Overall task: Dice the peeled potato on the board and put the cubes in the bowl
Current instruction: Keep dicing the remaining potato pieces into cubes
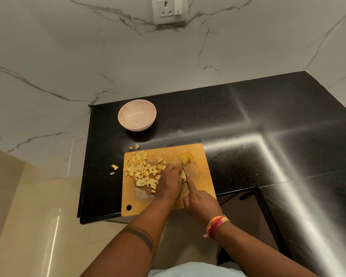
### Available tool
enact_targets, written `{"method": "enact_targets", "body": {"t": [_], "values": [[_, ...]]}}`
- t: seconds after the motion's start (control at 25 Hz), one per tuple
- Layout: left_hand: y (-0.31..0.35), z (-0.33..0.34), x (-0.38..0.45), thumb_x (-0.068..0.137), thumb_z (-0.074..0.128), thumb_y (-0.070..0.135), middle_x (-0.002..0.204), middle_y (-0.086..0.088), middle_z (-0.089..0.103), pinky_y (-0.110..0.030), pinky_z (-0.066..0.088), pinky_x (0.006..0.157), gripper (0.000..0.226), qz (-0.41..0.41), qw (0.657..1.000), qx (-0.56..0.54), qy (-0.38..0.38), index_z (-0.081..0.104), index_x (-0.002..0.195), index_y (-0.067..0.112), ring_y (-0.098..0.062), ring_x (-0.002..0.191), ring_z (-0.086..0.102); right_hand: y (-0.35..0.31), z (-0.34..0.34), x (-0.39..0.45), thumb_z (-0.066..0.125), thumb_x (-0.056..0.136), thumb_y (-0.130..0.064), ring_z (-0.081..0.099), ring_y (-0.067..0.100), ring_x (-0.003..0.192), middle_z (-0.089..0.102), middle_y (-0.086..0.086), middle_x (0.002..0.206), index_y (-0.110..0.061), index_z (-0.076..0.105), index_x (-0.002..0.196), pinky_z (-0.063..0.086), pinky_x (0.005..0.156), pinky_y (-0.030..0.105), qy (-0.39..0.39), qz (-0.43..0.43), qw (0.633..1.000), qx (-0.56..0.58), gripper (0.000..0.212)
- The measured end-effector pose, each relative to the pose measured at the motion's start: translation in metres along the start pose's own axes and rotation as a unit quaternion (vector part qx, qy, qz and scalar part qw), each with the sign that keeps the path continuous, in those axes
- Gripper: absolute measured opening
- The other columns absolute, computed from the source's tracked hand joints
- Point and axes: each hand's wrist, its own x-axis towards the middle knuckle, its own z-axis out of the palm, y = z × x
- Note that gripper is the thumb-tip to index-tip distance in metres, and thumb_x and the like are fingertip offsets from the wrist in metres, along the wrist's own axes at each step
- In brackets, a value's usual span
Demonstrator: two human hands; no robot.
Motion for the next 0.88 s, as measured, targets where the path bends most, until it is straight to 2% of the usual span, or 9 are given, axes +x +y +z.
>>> {"method": "enact_targets", "body": {"t": [0.24, 0.4, 0.6, 0.76, 0.88], "values": [[0.002, -0.001, -0.001, 0.096, 0.062, 0.012, 0.122, -0.006, 0.054, -0.04, 0.052, 0.093, 0.035, 0.008, 1.0, 0.001, 0.007, 0.064, 0.131, 0.016, -0.027, 0.112, 0.056, 0.0, 0.003, 0.002, 0.033, 0.103, -0.031, 0.053, 0.025, 0.066, 0.057, 0.006, 0.081, -0.031, -0.009, 0.161, 0.042, 0.06, 0.035, -0.006, 0.001, 1.0, -0.011, 0.071], [0.005, -0.001, -0.002, 0.097, 0.063, 0.014, 0.13, -0.005, 0.052, -0.038, 0.05, 0.1, 0.04, 0.001, 1.0, 0.001, 0.003, 0.061, 0.137, 0.015, -0.026, 0.119, 0.054, 0.006, 0.01, -0.002, 0.033, 0.103, -0.031, 0.056, 0.026, 0.065, 0.057, 0.006, 0.08, -0.029, -0.013, 0.161, 0.046, 0.06, 0.036, -0.014, -0.004, 1.0, -0.027, 0.074], [0.002, -0.001, -0.001, 0.096, 0.067, 0.019, 0.129, -0.004, 0.051, -0.037, 0.048, 0.101, 0.043, 0.002, 1.0, 0.003, -0.004, 0.06, 0.138, 0.014, -0.025, 0.121, 0.052, 0.018, 0.021, -0.033, 0.034, 0.102, -0.032, 0.055, 0.019, 0.059, 0.059, 0.0, 0.076, -0.03, -0.02, 0.158, 0.047, 0.056, 0.034, -0.025, -0.012, 0.999, -0.026, 0.078], [0.003, 0.0, -0.001, 0.096, 0.068, 0.021, 0.127, -0.003, 0.052, -0.038, 0.05, 0.099, 0.044, 0.002, 1.0, -0.001, -0.004, 0.06, 0.138, 0.015, -0.024, 0.12, 0.054, 0.025, 0.021, -0.044, 0.032, 0.101, -0.031, 0.052, 0.016, 0.057, 0.06, -0.001, 0.076, -0.028, -0.019, 0.159, 0.039, 0.05, 0.032, -0.024, -0.015, 0.999, -0.032, 0.078], [0.003, 0.001, -0.002, 0.096, 0.067, 0.021, 0.128, -0.002, 0.052, -0.039, 0.051, 0.098, 0.043, -0.008, 1.0, 0.0, -0.001, 0.06, 0.139, 0.016, -0.024, 0.119, 0.055, 0.027, 0.021, -0.049, 0.032, 0.101, -0.032, 0.056, 0.017, 0.059, 0.062, -0.002, 0.075, -0.03, -0.018, 0.159, 0.049, 0.056, 0.036, -0.021, -0.009, 1.0, -0.016, 0.077]]}}
